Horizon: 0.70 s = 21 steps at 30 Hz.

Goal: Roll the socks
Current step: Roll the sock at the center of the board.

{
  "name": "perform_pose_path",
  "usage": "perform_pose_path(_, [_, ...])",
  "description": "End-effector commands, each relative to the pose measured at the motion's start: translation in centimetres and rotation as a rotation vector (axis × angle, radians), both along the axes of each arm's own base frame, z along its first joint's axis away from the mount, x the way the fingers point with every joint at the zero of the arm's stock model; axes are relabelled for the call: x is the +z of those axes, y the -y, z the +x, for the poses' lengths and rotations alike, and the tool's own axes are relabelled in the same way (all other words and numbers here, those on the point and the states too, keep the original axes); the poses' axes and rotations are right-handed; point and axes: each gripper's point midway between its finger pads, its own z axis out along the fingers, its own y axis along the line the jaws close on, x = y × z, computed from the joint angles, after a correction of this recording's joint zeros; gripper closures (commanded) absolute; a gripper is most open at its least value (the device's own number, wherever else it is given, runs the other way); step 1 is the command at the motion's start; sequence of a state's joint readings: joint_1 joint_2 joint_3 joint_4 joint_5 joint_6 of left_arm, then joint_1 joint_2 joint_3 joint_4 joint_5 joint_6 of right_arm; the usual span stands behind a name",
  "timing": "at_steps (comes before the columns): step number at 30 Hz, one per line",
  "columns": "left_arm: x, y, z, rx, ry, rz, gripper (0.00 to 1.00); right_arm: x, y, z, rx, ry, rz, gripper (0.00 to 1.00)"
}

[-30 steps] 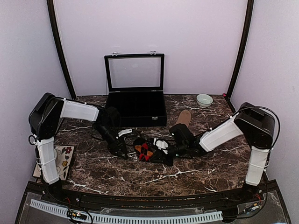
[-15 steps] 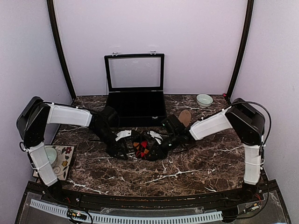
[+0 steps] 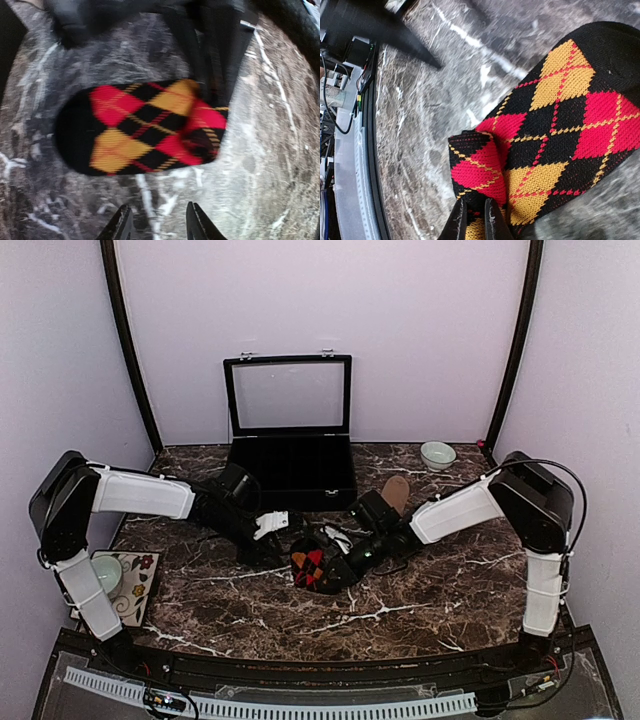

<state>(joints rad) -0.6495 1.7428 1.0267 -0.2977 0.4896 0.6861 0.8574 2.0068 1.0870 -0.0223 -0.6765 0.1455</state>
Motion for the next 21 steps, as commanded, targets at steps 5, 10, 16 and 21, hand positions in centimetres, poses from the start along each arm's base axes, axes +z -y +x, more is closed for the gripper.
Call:
perform_pose_path(5, [-1.6, 2.3, 1.4, 0.014, 0.018, 0.006, 0.61, -6.2, 4.6, -5.7, -0.032, -0.175, -0.278, 1.0])
perform_pose_path(10, [-3.5, 2.9, 1.9, 0.032, 0.014, 0.055, 0.62, -5.4, 4.1, -5.6, -0.038, -0.149, -0.257, 1.0])
perform_pose_path(16, [-4.5, 2.7, 2.4, 0.069, -0.003, 0.088, 0.63, -4.7, 3.7, -5.3, -0.042, -0.07, -0.216, 1.0])
perform_pose_path(21, [-4.7, 3.1, 2.0, 0.066, -0.048, 0.077, 0.63, -5.2, 3.7, -6.0, -0.053, -0.11, -0.208, 1.0])
